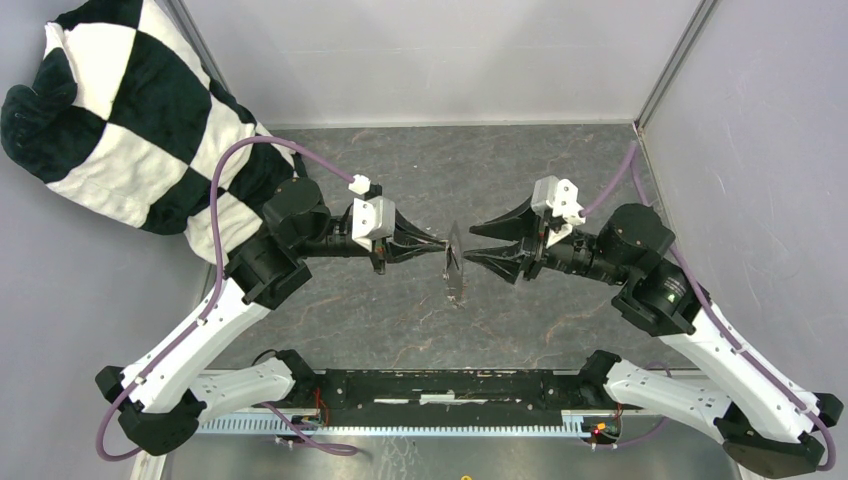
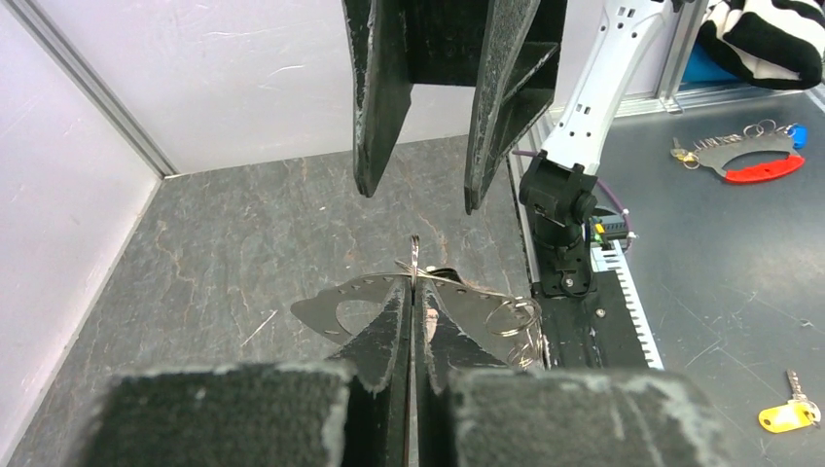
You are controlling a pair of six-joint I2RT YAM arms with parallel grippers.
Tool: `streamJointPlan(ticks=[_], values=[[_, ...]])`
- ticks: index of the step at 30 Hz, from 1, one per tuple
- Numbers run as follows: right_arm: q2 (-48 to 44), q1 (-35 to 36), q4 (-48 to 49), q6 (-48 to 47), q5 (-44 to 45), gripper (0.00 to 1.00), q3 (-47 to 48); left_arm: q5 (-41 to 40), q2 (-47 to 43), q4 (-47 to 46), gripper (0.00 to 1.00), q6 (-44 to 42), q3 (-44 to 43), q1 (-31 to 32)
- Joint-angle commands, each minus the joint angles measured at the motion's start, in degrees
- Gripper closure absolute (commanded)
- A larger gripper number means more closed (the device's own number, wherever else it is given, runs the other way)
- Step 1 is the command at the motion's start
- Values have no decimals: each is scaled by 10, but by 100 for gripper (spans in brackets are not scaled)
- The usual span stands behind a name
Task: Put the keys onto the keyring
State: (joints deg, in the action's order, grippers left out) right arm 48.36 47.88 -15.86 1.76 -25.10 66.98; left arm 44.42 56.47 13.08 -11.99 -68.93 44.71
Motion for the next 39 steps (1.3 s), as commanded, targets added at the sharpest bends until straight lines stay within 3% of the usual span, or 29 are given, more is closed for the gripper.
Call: streamJointPlan(ticks=[1, 12, 17, 20, 28, 32, 34, 39], values=[[3, 0, 49, 15, -26, 50, -31, 22, -11, -36, 98, 11, -16, -1], [15, -1, 129, 55, -44, 63, -78, 54, -9, -24, 98, 2, -19, -1], [19, 0, 154, 65, -61, 82, -84, 54, -8, -18, 98, -4, -18, -1], [18, 0, 176, 70, -70, 89, -85, 54, -8, -14, 98, -11, -17, -1], [7, 0, 141, 62, -71, 92, -77, 30, -10, 4, 98, -40, -13, -1], [-10, -1, 81, 31, -41, 87, -70, -7, -12, 4, 98, -50, -10, -1], [-16, -1, 56, 21, -16, 78, -69, -26, -13, 0, 98, -53, -8, -1], [-26, -1, 21, 21, 112, 6, -79, -93, -13, -12, 98, -54, 1, -1]])
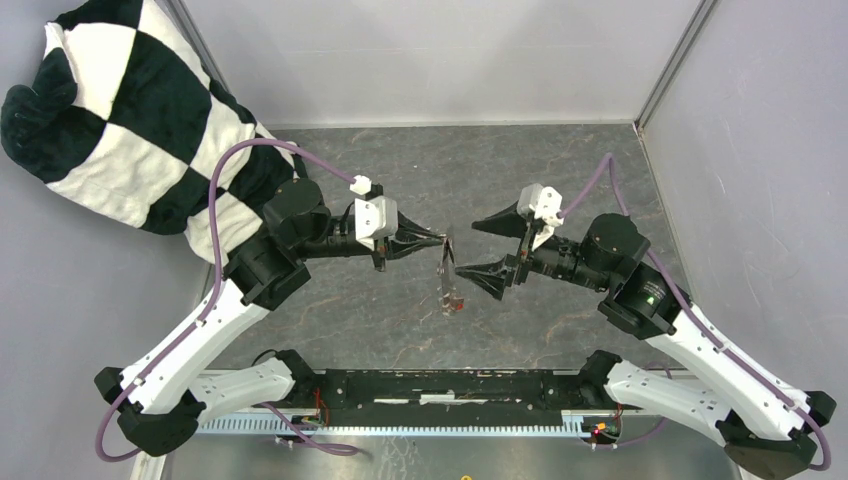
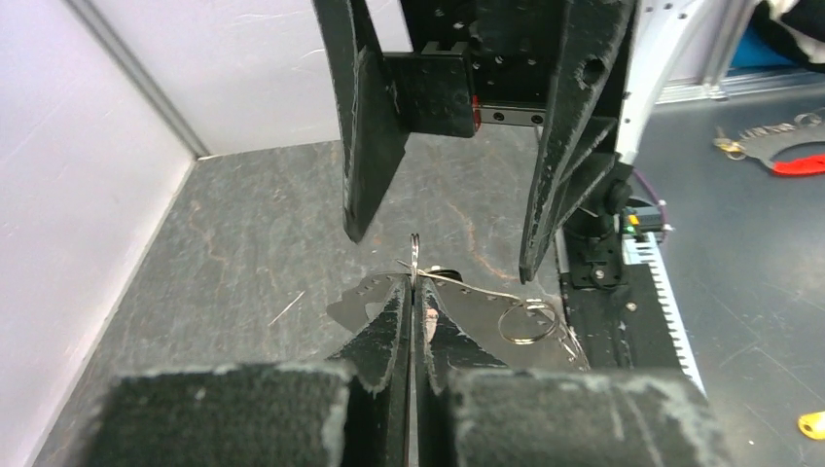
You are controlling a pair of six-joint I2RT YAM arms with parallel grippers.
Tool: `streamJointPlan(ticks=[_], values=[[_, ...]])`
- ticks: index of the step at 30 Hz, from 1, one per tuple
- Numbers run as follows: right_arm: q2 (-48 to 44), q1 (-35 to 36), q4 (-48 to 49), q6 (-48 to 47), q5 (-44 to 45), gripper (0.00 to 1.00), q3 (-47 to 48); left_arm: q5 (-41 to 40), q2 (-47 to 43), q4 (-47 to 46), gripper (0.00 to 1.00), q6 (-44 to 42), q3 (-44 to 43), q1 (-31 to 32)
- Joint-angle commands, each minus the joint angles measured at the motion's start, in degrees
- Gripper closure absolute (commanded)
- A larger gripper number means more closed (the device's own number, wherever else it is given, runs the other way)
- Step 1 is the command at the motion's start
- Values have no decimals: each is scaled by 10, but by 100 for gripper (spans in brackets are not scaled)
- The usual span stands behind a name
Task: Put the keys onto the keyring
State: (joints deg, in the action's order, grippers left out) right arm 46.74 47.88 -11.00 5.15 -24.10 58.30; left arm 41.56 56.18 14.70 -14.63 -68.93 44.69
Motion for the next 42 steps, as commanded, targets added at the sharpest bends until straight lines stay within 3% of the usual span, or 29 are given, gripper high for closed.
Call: streamJointPlan(ticks=[1, 4, 7, 15, 26, 28, 31, 34, 36, 38, 39, 40, 42], values=[[-17, -1, -12, -12, 102, 2, -3, -78, -12, -33, 98, -25, 5, 0], [-31, 0, 33, 1, 94, 2, -34, -126, -12, -40, 98, -21, 13, 0], [4, 0, -4, -8, 61, 2, -6, -174, -8, -48, 98, -14, 21, -1], [28, 7, 96, -12, 62, 2, -70, -205, 0, -72, 98, -6, 26, -1], [135, 103, 157, -75, 236, 4, -55, -228, 9, -80, 98, 8, 32, -1], [149, 103, 154, -82, 269, 18, -57, -228, 6, -79, 98, 8, 32, 0], [159, 104, 148, -87, 283, 66, -57, -228, 3, -75, 98, 5, 33, 0], [161, 104, 143, -92, 287, 88, -54, -230, -2, -72, 98, 4, 38, 0], [154, 103, 150, -95, 298, 97, -59, -230, -2, -69, 98, 4, 42, 0], [144, 104, 154, -100, 308, 100, -66, -234, -3, -63, 87, 3, 42, 0], [140, 104, 150, -102, 317, 100, -67, -239, -2, -57, 72, 3, 41, 0], [136, 103, 141, -105, 325, 100, -67, -248, -1, -49, 49, 2, 39, 0], [127, 102, 116, -113, 334, 100, -72, -278, 7, -16, 11, 1, 28, 0]])
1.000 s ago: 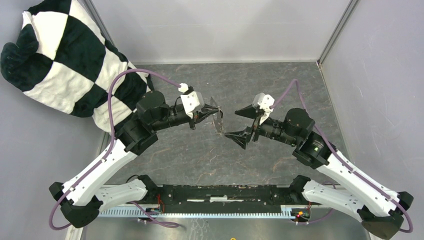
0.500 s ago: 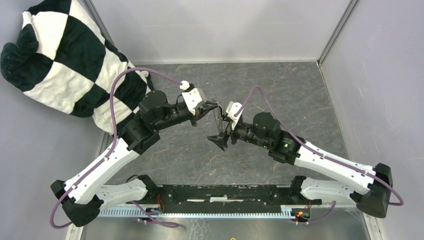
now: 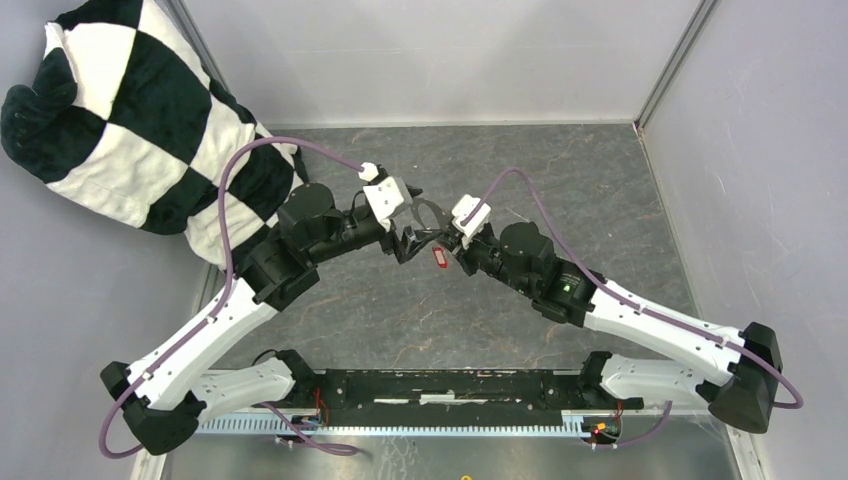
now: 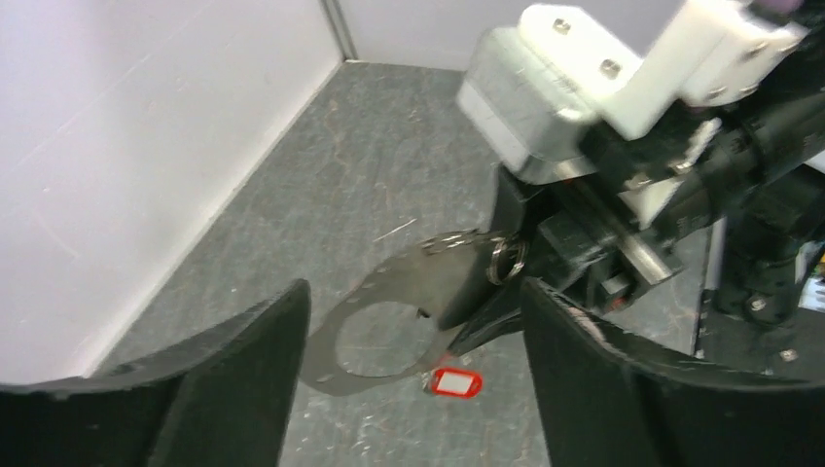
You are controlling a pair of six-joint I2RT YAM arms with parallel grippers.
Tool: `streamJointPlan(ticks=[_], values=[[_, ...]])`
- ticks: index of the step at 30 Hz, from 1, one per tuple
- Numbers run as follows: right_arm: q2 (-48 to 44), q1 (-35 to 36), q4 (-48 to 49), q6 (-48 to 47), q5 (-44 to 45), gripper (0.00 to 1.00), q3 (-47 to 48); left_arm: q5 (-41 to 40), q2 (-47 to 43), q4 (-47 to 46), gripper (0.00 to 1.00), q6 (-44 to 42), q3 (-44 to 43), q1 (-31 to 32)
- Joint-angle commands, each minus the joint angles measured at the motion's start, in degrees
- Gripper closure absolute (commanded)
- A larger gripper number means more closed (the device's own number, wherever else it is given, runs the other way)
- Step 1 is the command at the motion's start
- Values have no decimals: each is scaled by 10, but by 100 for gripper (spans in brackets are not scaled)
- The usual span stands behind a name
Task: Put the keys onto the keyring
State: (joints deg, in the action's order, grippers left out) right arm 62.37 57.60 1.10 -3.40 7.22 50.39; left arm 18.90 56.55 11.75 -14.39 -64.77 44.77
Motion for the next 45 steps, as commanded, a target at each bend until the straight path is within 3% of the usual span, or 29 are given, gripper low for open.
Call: streamJointPlan(ticks=[1, 3, 7, 10, 17, 21, 25, 30, 38, 40, 43, 45], values=[[-35, 6, -17, -33, 29, 100, 3, -67, 11, 37, 2, 0, -25, -1], [-46, 3, -51, -40, 41, 100, -10, -91, 39, 106, 0, -7, -64, -1], [-76, -26, -69, -29, 7, 89, -71, -138, 115, 242, 0, 3, -170, -28], [-85, -80, -73, -14, -50, 97, -110, -99, 167, 322, 0, 24, -240, -96], [20, -122, -150, -75, 114, 100, -63, -127, 244, 445, 0, 19, -328, -165], [124, -122, -162, -121, 245, 94, 17, -131, 238, 462, 0, 26, -320, -196], [224, -108, -141, -153, 338, 100, 67, -127, 219, 461, 0, 24, -294, -240], [370, -48, -131, -197, 447, 100, 114, -101, 201, 425, 0, 55, -257, -299], [510, 29, -133, -188, 485, 96, 167, -87, 185, 419, 0, 65, -244, -308], [530, 41, -135, -174, 483, 87, 178, -87, 182, 422, 0, 64, -248, -308], [551, 54, -143, -138, 448, 57, 192, -80, 179, 423, 0, 71, -255, -308], [558, 63, -147, -119, 422, 45, 196, -67, 177, 429, 0, 73, -261, -309]])
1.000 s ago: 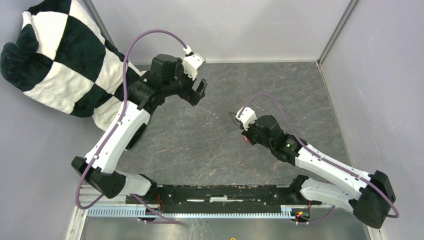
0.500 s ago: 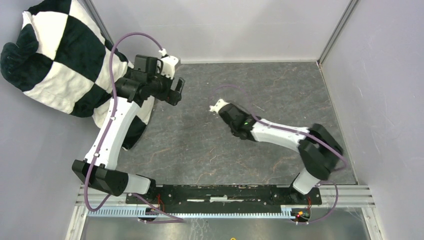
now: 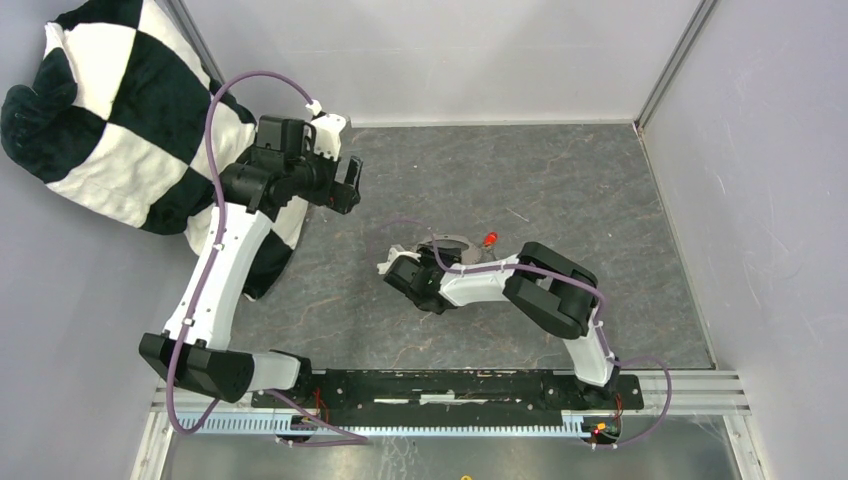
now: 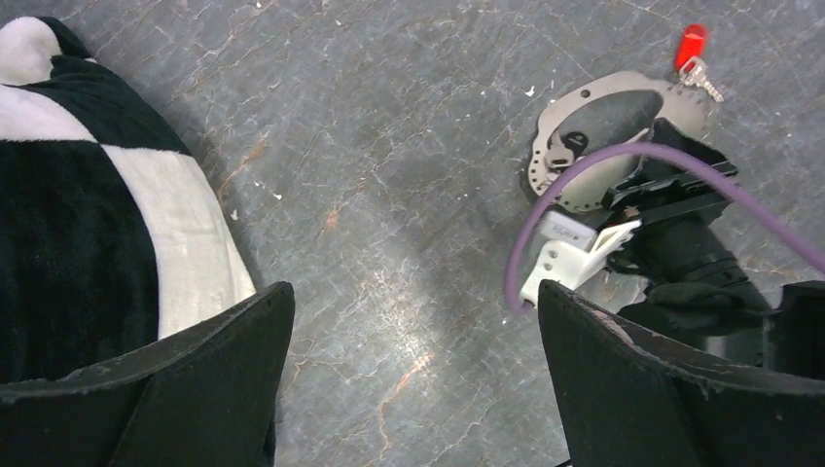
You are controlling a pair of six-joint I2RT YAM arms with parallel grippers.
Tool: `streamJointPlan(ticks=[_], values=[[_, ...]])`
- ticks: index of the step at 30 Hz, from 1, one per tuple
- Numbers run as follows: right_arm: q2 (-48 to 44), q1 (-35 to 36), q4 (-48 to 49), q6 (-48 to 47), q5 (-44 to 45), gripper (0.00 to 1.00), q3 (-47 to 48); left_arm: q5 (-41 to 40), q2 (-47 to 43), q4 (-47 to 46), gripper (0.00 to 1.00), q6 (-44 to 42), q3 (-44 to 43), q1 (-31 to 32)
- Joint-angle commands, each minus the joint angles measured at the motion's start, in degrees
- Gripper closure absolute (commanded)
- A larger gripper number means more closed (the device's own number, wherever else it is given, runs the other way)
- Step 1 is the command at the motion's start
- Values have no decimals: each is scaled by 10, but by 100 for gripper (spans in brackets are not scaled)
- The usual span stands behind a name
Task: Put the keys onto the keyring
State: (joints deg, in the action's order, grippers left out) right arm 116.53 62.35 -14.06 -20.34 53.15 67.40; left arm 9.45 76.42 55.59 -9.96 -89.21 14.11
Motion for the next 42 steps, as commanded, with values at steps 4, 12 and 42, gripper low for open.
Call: streamJointPlan(ticks=[4, 12, 42], values=[[1, 21, -6, 90, -97, 11, 23, 20, -22, -2, 0, 29, -20, -2], [-166, 11, -43, 127, -256, 2, -4, 11, -19, 7, 0, 8, -29, -2], [-603, -487, 649, 181, -102, 2, -656, 84, -5, -804, 0, 42, 569, -140]])
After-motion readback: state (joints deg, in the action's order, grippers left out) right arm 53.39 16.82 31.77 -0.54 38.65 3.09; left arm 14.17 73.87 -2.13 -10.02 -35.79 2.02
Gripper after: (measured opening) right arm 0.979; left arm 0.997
